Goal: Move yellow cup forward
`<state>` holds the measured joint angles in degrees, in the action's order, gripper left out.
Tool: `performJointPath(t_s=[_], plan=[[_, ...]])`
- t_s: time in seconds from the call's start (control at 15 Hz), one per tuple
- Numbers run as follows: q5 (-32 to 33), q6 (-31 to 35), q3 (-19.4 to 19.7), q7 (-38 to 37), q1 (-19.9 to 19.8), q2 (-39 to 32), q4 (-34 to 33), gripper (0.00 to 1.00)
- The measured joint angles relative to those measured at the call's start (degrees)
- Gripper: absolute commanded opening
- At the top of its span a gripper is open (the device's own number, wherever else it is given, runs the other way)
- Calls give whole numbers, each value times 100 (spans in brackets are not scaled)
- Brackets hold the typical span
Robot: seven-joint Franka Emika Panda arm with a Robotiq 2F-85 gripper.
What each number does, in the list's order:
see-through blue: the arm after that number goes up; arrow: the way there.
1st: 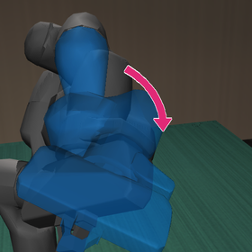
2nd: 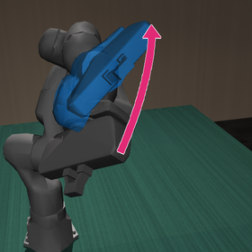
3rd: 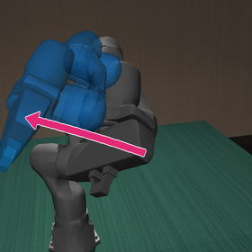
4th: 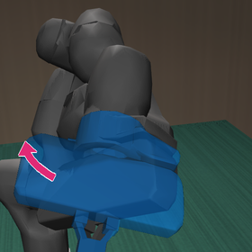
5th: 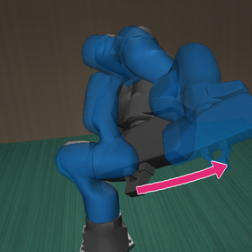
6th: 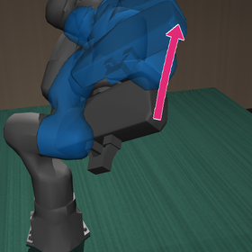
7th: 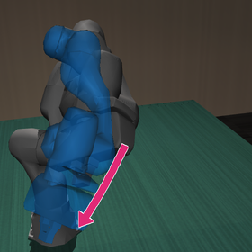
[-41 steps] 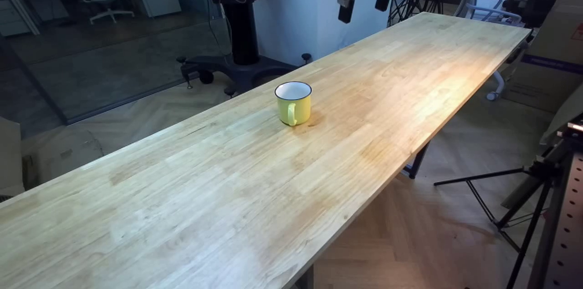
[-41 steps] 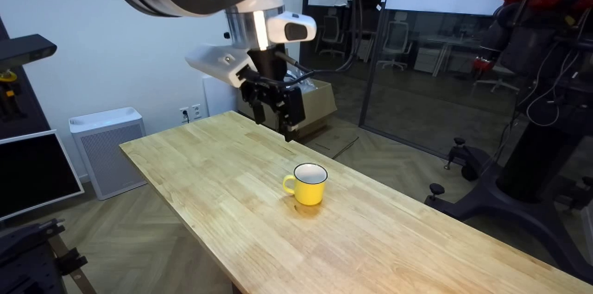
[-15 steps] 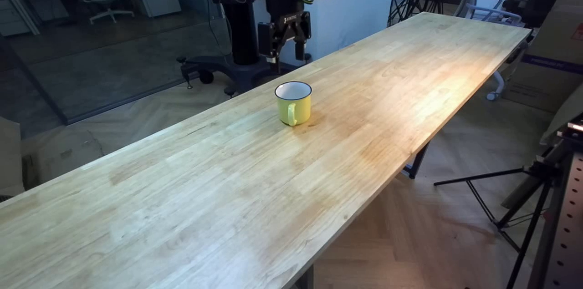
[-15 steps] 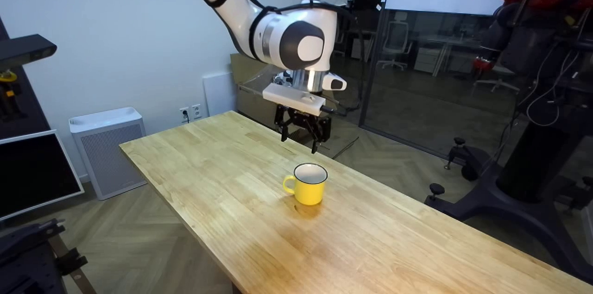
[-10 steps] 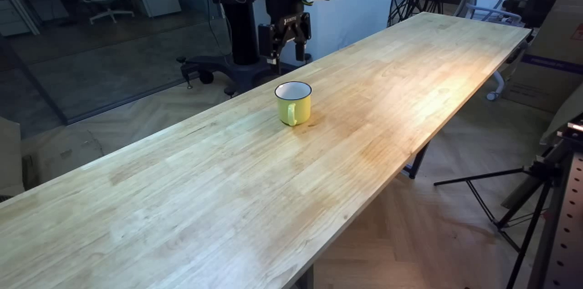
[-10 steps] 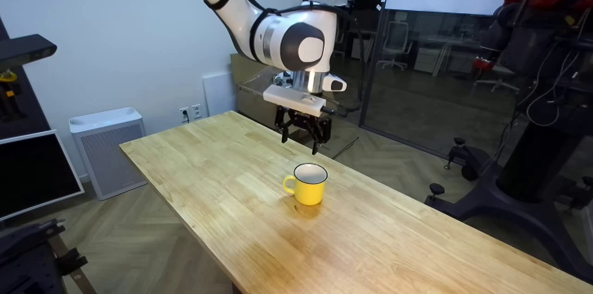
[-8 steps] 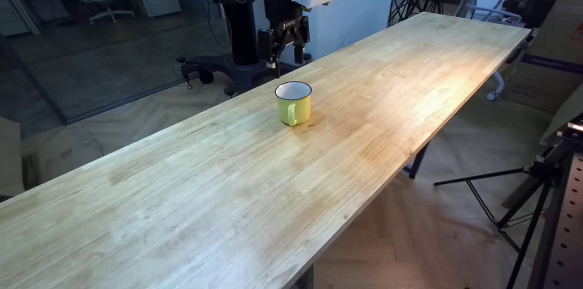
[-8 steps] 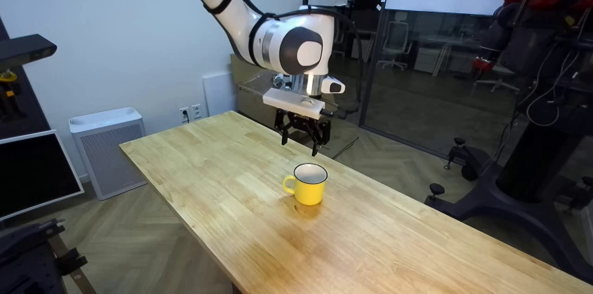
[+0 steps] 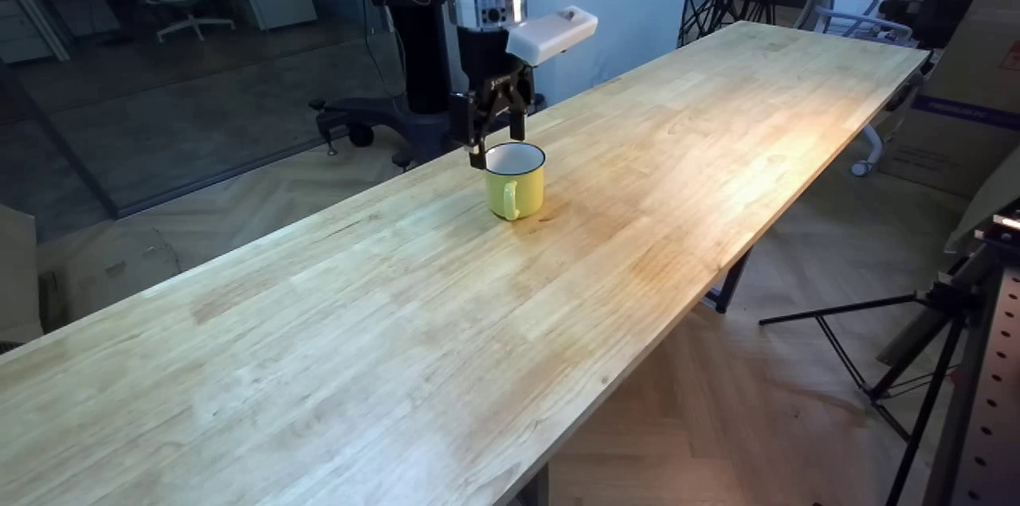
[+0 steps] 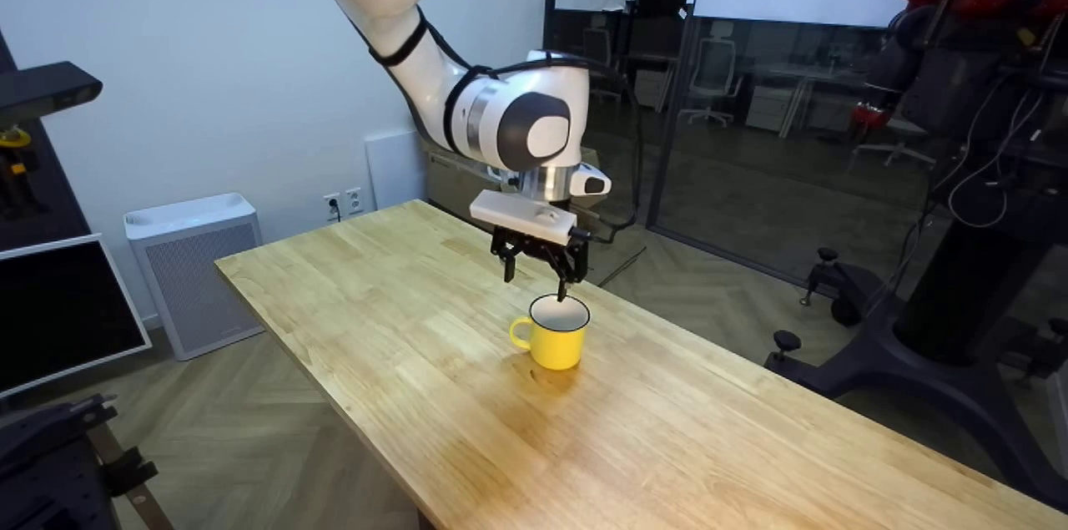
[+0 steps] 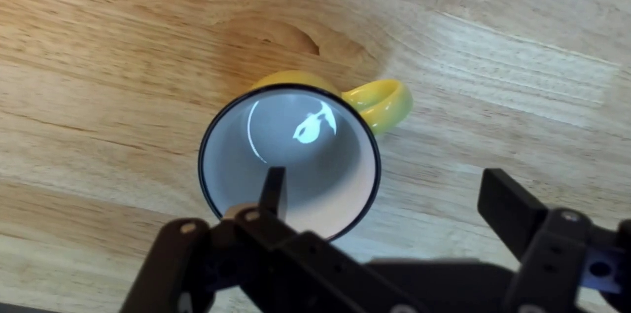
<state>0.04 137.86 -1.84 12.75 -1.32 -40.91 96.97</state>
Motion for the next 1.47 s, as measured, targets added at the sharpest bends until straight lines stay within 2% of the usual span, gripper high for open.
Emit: performJointPath(t_s=[0.6, 0.67, 0.73, 1.33, 1.47], plan=[[15, 79, 1, 6, -13, -396, -205, 100], [31, 78, 1, 7, -11, -451, -264, 85], [54, 74, 1, 7, -9, -507, -327, 74], [198, 65, 1, 45, 6, -837, -688, 11], [258, 48, 0, 55, 31, -844, -707, 1]])
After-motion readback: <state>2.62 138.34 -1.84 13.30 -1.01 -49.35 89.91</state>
